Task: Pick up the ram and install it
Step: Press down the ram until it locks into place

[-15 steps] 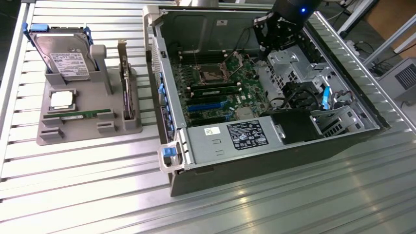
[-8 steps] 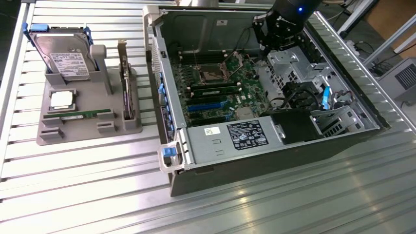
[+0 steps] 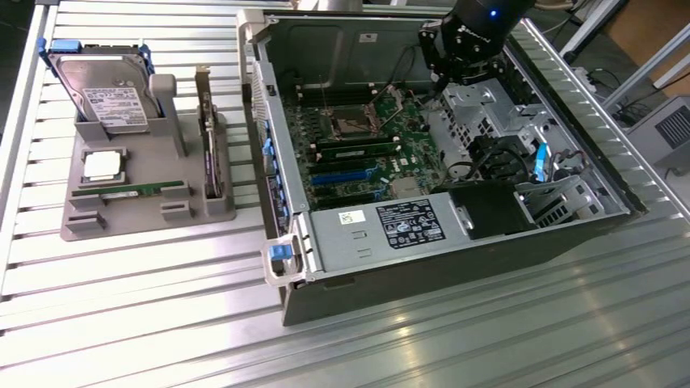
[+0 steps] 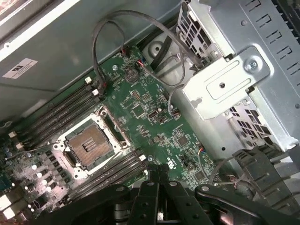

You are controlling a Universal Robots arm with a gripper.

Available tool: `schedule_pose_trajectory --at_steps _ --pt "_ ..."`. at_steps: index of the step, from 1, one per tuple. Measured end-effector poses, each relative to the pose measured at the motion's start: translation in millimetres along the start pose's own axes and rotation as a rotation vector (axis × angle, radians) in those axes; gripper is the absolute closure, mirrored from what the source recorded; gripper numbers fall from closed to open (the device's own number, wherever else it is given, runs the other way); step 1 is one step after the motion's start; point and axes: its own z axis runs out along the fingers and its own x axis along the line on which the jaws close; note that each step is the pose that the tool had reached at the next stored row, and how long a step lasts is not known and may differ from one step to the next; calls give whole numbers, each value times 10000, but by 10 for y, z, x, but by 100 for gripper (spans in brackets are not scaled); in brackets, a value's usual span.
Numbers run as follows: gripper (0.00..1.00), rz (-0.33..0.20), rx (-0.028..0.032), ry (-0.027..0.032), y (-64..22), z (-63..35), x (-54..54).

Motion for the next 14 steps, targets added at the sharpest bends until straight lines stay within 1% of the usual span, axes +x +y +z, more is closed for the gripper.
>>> schedule_pose_trajectory --at_steps 7,10,13,14 --pt "90 1598 -75 -3 0 0 0" --pt "90 2037 -94 -4 0 0 0" --pt "90 2826 -131 -5 0 0 0" --pt "90 2939 -137 -5 0 0 0"
